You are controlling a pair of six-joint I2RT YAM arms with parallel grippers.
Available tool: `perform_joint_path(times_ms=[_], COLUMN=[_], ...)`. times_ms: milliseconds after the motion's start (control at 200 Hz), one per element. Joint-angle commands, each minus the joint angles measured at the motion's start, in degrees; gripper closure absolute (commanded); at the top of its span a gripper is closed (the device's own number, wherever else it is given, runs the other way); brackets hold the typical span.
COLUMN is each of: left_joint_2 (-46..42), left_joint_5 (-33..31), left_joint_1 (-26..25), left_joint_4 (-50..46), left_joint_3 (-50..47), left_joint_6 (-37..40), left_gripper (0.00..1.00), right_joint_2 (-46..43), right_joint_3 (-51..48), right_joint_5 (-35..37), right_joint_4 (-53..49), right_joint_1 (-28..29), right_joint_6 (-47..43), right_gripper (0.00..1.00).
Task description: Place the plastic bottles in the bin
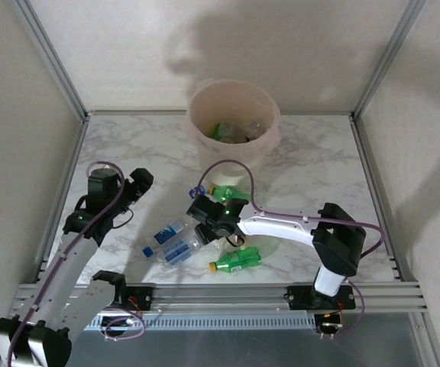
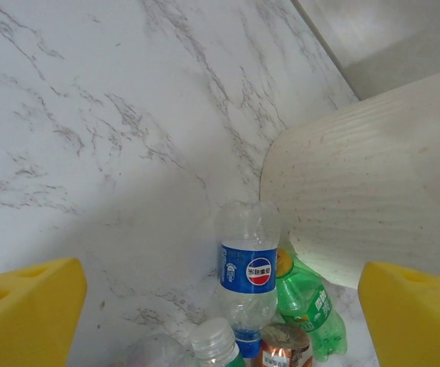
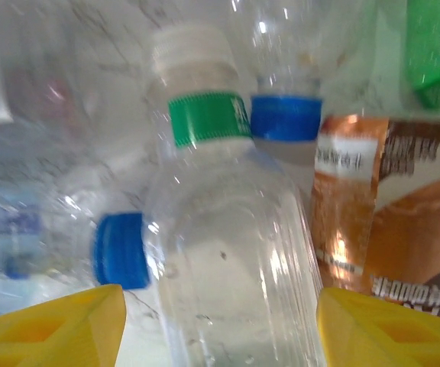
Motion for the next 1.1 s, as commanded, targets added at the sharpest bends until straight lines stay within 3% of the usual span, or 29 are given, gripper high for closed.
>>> perform_joint_path(times_ms=[0,120,230,370,556,706,1096], left_joint_2=[-0.39,-0.35,0.2,0.61,1.23,1.32,1.7], left_joint_5=[-0.39,-0.29,0.26,0.53,0.51,0.53,0.25], left_joint_1=[-0.4,-0.4,-0.4,-0.4,-0.4,-0.4,-0.39], left_joint_4=[1.13,1.56,2.36,3.27,4.01,4.19,4.46], left_joint_3=[-0.66,-0.89,-1.06,-1.15,-1.24,-1.24,-1.65], left_joint_6=[-0.39,-0.63,-1.06,-1.35,-1.29,-1.14,-0.56], left_gripper=[0.08,0.08,0.08,0.08,0.08,0.08,0.08], right_joint_2=[-1.71,-5.21,-8.77,-13.02,-12.59,-7.64,-4.56], right_joint_3=[-1.63,-2.77,-4.07,-6.86,-8.96,-7.92,-10.63], right_joint_5=[-0.42,0.08,0.99,-0.32,-2.06,2.19,3.32], right_joint_4=[-2.65,-4.74,-7.82,-10.3,-11.93,-13.89,-14.62], right_joint_1=[0.55,2.53,3.81,4.28,6.36,10.2,11.77], right_joint_6=[1.34,1.11,1.49,2.04,2.43,3.34,6.81], right_gripper=[0.33,0.26,0.12,0.02,0.01,0.01,0.01])
